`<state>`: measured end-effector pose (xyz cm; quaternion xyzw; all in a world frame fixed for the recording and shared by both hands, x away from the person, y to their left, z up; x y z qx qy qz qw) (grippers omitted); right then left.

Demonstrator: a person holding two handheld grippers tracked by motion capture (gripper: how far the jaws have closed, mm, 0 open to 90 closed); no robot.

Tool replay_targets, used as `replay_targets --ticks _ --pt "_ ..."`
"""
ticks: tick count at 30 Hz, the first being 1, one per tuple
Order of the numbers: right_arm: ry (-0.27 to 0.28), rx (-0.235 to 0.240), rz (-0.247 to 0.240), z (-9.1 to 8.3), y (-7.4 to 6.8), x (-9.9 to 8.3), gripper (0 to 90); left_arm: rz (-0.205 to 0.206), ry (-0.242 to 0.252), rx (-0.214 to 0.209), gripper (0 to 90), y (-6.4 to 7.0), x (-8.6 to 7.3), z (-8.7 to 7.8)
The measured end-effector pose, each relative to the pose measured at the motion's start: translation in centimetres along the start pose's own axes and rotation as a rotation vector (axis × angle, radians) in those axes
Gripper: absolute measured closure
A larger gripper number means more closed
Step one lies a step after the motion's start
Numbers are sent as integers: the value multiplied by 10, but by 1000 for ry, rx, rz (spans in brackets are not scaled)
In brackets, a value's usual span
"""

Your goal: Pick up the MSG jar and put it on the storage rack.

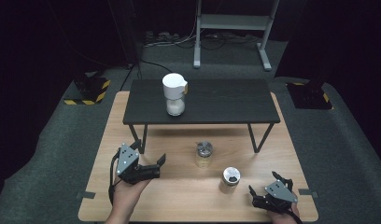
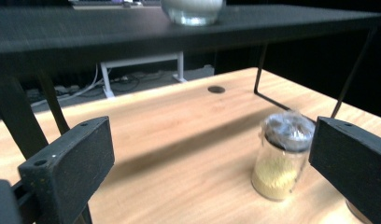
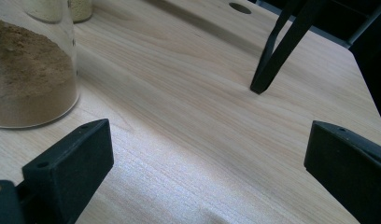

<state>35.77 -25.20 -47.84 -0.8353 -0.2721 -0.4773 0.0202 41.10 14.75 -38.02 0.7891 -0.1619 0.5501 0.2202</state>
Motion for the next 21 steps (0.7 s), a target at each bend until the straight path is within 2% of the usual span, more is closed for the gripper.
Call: replay_targets --ticks 6,14,16,21 --pt "0 -2 -3 0 0 0 8 -5 -33 -13 2 5 -24 1" --pt "-2 -3 -8 0 0 0 8 -19 -68 -31 2 9 -47 3" --pt "-1 -6 -9 0 0 0 8 -15 -90 -34 3 9 -57 4" --pt "-4 -7 -8 0 -1 0 8 -12 -111 -34 2 8 -71 5"
Point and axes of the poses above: each handheld gripper's, and its own axes: z roughly forward along the jaws, x roughly out of its top, y roughly to its right, the point moved 8 cm from there along z, roughly forward along the jaws, and after that the axes turned 6 degrees about y, right-handed, at the moved point
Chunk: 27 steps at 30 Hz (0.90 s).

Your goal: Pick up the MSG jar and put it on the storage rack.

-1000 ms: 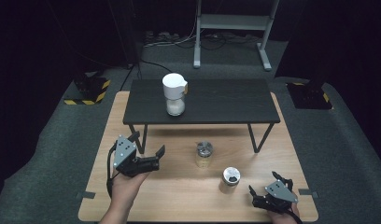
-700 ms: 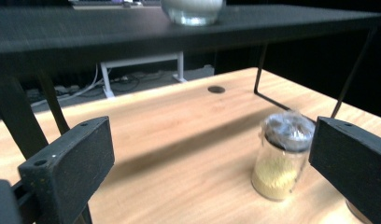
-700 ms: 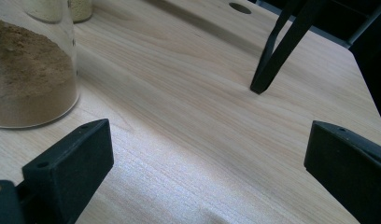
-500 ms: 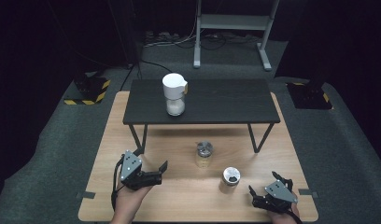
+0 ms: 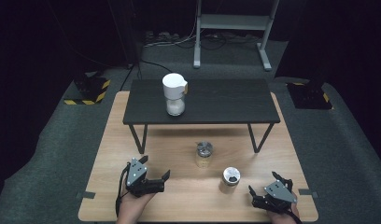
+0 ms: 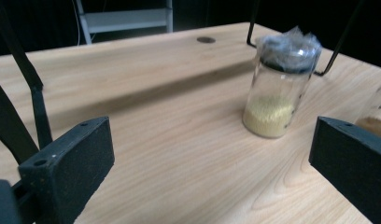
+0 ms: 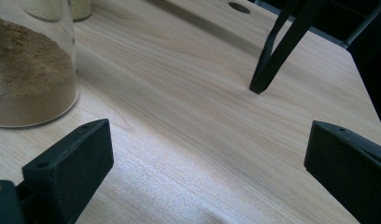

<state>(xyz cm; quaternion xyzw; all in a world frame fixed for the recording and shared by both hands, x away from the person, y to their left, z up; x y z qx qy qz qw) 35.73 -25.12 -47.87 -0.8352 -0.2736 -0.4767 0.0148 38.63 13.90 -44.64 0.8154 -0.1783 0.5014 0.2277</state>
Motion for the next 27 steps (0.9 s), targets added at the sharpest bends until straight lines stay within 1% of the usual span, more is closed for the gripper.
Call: replay_targets --ticks 2,3,4,6,7,9,11,12,13,14,15,16,17,18,19,20,22,25,27 --pt "-3 -3 -7 0 0 0 8 3 -10 0 2 -1 -6 0" --pt "-3 -5 -8 0 0 0 8 -2 -15 -1 2 -2 -9 0" --pt "-3 -7 -9 0 0 0 8 -17 -25 -4 2 -3 -16 0" --pt "-2 -12 -6 0 0 0 8 -13 -47 3 2 -5 -25 0" --pt "-2 -12 -6 0 0 0 8 -13 -47 3 2 -5 -25 0" --pt "-1 -18 -9 0 0 0 8 -5 -62 9 2 -7 -32 -1" --pt "-7 -22 -6 0 0 0 8 12 -80 14 2 -8 -39 -1" --pt "-7 -24 -4 0 1 0 8 45 -94 22 2 -8 -43 -1" --pt "-7 -24 -4 0 1 0 8 45 -94 22 3 -8 -43 -1" --pt "-4 -25 0 0 1 0 8 73 -114 24 2 -6 -49 1" --pt "-4 -25 0 0 1 0 8 73 -114 24 2 -6 -49 1" --pt "-1 -26 1 0 1 0 8 77 -126 22 2 -5 -52 1" --pt "1 -29 2 -1 1 0 8 84 -136 23 2 -4 -53 2" --pt "1 -29 2 -1 1 0 8 95 -131 21 2 -4 -52 2" --pt "1 -31 4 -1 1 0 8 96 -135 21 2 -3 -53 3" --pt "1 -32 3 -1 1 0 8 111 -148 21 2 -3 -53 3" --pt "3 -31 2 -1 1 0 8 131 -151 24 3 -2 -54 4" --pt "5 -37 7 -1 2 0 5 187 -154 28 4 3 -54 4" --pt "5 -39 10 -1 3 0 0 211 -163 21 4 6 -55 4"
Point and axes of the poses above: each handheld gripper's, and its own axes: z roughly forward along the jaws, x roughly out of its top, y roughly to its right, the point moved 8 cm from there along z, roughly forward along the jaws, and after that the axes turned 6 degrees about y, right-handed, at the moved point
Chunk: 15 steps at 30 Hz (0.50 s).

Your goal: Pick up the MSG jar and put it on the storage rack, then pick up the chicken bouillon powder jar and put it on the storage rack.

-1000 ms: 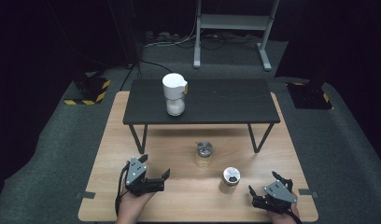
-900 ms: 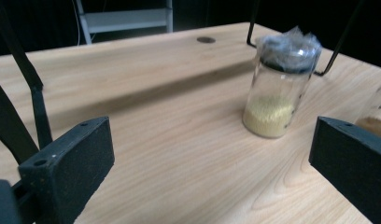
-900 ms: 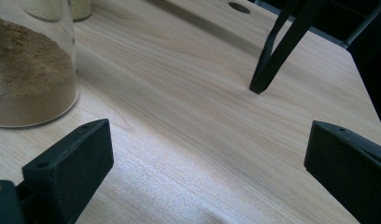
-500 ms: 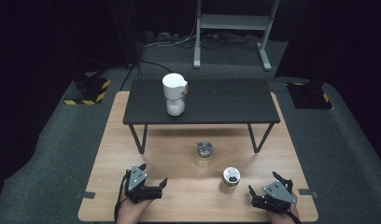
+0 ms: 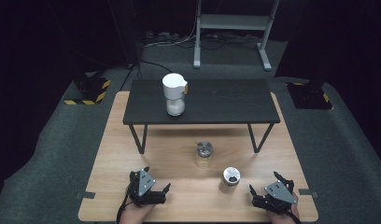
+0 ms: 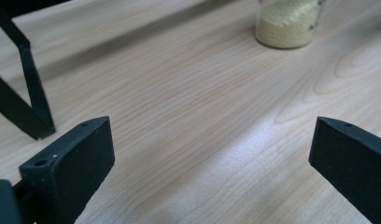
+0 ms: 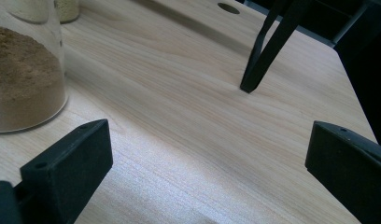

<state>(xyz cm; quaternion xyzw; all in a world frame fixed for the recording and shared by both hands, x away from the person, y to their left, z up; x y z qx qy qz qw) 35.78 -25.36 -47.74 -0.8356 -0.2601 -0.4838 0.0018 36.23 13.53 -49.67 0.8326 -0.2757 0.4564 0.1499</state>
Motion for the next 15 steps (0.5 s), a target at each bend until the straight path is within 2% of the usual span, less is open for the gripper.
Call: replay_targets --ticks 3,9,15 --pt "1 1 6 0 0 0 0 2 -10 0 5 0 -1 0" --pt "4 14 -7 0 -2 0 0 -27 -13 -4 6 -2 -1 1" --pt "24 19 -8 -1 -6 4 0 9 -16 -10 7 2 -1 1"
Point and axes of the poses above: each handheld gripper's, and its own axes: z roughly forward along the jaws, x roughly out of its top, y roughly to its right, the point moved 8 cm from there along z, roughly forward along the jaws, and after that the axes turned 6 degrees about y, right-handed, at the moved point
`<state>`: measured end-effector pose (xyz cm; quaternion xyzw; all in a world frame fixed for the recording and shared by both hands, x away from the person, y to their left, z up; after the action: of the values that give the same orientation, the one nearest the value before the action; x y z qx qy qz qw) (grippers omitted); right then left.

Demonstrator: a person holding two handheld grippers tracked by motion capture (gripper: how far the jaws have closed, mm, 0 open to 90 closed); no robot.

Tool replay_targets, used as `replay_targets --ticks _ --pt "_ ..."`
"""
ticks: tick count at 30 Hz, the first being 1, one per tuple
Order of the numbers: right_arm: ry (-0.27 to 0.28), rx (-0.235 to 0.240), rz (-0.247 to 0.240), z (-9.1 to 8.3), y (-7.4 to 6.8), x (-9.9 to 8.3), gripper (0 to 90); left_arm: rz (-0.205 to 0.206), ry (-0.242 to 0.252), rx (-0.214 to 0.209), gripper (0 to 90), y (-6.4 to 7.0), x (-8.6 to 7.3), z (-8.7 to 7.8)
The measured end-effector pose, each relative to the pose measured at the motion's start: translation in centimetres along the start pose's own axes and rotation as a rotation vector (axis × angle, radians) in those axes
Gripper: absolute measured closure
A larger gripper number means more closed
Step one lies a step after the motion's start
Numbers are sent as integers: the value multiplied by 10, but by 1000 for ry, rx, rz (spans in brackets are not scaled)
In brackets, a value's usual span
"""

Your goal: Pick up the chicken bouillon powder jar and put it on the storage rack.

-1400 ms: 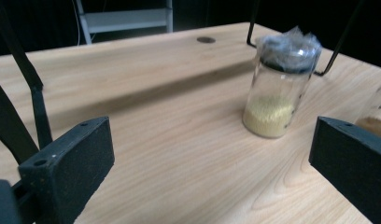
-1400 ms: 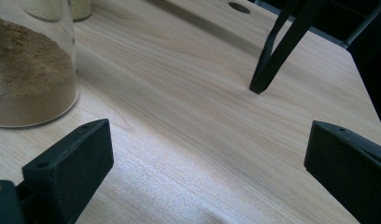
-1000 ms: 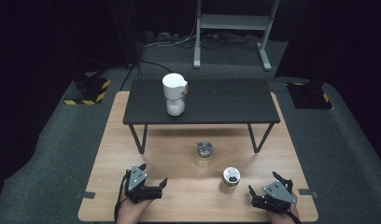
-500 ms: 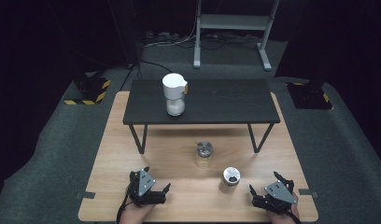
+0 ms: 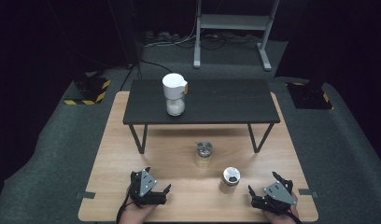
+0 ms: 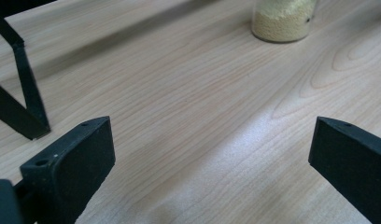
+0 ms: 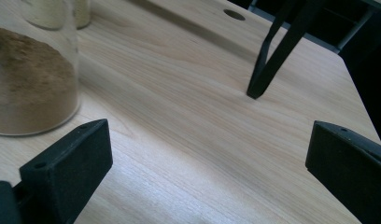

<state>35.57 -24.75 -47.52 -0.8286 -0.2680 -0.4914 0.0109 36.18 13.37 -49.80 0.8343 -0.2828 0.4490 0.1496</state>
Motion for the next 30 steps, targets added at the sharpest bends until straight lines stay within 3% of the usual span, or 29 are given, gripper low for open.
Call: replay_targets --ticks 5,15,30 --pt "30 34 -1 -3 -8 14 0 14 7 -9 7 1 0 -1" --pt "103 77 11 -11 -22 48 1 -17 17 -29 7 0 0 -2" --pt "168 163 28 -23 -44 85 0 16 14 -24 7 2 0 -2"
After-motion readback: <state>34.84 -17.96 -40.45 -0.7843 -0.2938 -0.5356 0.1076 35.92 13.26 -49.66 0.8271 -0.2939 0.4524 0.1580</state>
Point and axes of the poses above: each handheld gripper's, and its own axes: z roughly forward along the jaws, x roughly out of its top, y roughly to its right, the point moved 8 cm from there along z, roughly forward along the jaws, and after that the axes turned 6 degrees about y, right-handed, at the moved point
